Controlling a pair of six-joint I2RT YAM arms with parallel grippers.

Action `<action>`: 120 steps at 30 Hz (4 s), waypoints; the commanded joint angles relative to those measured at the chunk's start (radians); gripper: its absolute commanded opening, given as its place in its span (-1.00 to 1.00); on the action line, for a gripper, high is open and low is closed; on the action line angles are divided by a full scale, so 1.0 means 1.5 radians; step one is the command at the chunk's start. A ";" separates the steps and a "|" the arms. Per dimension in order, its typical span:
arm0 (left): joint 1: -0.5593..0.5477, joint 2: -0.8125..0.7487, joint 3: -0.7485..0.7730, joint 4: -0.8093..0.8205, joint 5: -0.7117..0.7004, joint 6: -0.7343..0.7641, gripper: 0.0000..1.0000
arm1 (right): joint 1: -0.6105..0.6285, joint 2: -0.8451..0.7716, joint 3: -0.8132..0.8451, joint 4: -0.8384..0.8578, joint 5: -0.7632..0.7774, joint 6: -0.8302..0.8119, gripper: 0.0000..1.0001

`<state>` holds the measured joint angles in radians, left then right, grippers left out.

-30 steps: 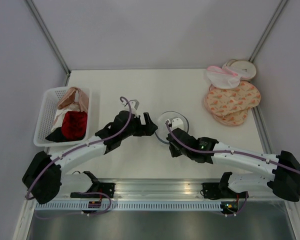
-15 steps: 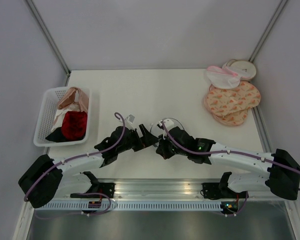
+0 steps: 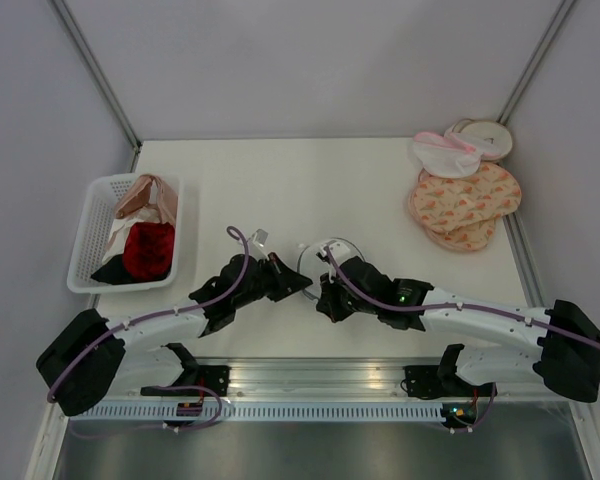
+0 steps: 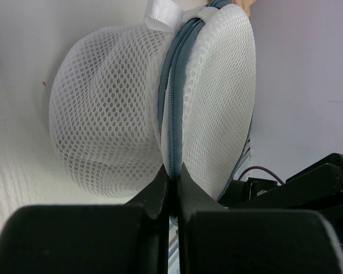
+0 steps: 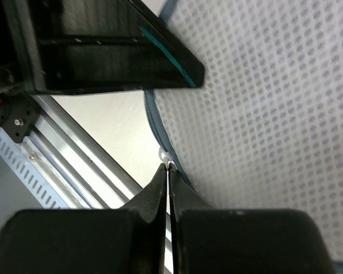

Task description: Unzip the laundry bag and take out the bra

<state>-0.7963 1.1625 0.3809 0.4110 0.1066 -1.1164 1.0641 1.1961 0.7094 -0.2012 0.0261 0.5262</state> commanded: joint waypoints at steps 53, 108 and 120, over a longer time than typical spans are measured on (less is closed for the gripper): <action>0.167 -0.022 0.154 -0.161 0.082 0.059 0.99 | -0.196 -0.071 0.005 -0.134 0.136 0.028 -0.39; -0.081 0.109 0.079 0.077 -0.194 0.243 -0.95 | -0.102 -0.117 -0.023 -0.127 0.064 0.030 -0.20; -0.080 0.076 0.058 0.107 -0.087 0.233 -0.95 | -0.100 -0.056 -0.029 -0.030 0.037 0.023 -0.18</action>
<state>-0.9165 1.3132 0.4767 0.5129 -0.0723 -0.8066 0.9081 1.1076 0.6605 -0.3294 0.0864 0.5713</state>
